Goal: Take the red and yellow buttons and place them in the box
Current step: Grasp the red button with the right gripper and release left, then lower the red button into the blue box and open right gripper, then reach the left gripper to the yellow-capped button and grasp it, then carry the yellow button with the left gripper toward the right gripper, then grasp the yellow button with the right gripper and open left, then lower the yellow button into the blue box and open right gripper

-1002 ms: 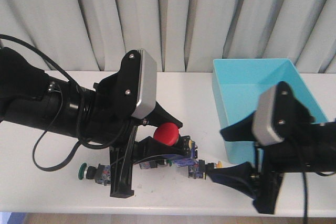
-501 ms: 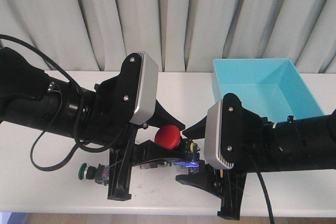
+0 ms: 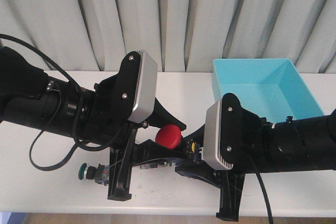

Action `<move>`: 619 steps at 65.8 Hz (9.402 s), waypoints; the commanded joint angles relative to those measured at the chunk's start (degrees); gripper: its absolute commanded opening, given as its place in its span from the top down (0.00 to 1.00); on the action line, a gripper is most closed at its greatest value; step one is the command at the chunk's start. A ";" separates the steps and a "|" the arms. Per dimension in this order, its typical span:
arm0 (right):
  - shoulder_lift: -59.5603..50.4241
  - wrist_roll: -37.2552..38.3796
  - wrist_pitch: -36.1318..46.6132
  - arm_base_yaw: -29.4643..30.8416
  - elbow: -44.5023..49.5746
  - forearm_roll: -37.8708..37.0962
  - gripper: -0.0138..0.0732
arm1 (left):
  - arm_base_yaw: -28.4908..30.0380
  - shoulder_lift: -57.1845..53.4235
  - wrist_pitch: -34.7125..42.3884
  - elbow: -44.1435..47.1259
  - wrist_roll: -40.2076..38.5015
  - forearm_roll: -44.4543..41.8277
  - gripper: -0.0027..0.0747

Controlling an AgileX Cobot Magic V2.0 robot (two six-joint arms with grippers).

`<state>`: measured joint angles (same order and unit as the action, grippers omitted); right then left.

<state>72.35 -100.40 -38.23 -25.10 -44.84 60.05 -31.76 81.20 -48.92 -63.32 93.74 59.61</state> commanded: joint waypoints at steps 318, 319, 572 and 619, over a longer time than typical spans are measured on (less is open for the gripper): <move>-13.92 96.88 -6.25 1.46 -5.85 -59.74 0.39 | 9.31 36.02 11.85 -24.93 -105.93 -67.43 0.77; -13.92 96.88 -6.17 1.46 -5.85 -59.74 0.39 | 9.31 35.56 11.56 -24.93 -105.20 -67.43 0.77; -4.82 23.10 1.65 1.52 -5.85 -22.03 0.57 | 9.31 2.54 2.87 4.43 3.94 7.02 0.23; 22.91 88.13 -4.81 24.51 -29.57 -55.52 0.56 | 9.31 2.54 16.82 4.43 -13.44 -10.29 0.23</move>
<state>92.40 -12.53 -43.99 -0.93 -68.49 4.71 -22.63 85.40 -32.68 -57.36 81.08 47.48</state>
